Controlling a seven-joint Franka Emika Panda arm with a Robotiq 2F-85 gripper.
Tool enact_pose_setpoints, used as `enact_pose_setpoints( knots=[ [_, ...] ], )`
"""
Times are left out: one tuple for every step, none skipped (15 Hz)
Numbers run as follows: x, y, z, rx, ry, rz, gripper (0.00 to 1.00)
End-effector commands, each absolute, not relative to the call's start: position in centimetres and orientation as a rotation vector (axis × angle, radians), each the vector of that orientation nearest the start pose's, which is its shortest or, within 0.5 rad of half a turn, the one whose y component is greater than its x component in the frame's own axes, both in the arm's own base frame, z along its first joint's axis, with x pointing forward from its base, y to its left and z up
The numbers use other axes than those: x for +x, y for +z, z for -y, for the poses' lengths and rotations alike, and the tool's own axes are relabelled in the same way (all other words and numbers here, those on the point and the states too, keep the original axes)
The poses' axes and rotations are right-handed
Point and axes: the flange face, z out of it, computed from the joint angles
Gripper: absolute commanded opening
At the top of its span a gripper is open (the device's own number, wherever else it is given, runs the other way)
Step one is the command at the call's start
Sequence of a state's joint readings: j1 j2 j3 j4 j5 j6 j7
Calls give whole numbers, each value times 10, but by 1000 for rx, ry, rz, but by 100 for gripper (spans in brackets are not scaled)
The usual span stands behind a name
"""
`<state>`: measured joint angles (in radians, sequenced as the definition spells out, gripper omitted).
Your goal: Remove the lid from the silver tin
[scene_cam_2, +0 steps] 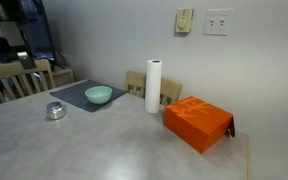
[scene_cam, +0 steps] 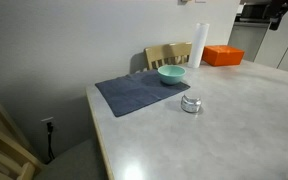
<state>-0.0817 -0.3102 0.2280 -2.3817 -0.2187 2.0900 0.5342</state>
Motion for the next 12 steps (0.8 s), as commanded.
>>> enact_pose_setpoints(
  knots=[
    [446,440,-58,-3345,-155,-488,100],
    [450,435,-61,-3347,-129,-467,100],
    [453,431,-63,-3350,-121,-459,100],
    [454,429,-65,-3342,-122,-453,100],
    [455,425,-68,-3335,-111,-426,100],
    [456,423,-70,-3335,-99,-395,100],
    [447,431,-68,-3348,-123,-441,100],
    [447,429,-70,-3349,-117,-435,100],
    [447,429,-71,-3349,-117,-434,100],
    [447,429,-71,-3349,-119,-433,100],
    [447,430,-71,-3348,-121,-435,100],
    [449,426,-71,-3351,-109,-416,100]
  ],
)
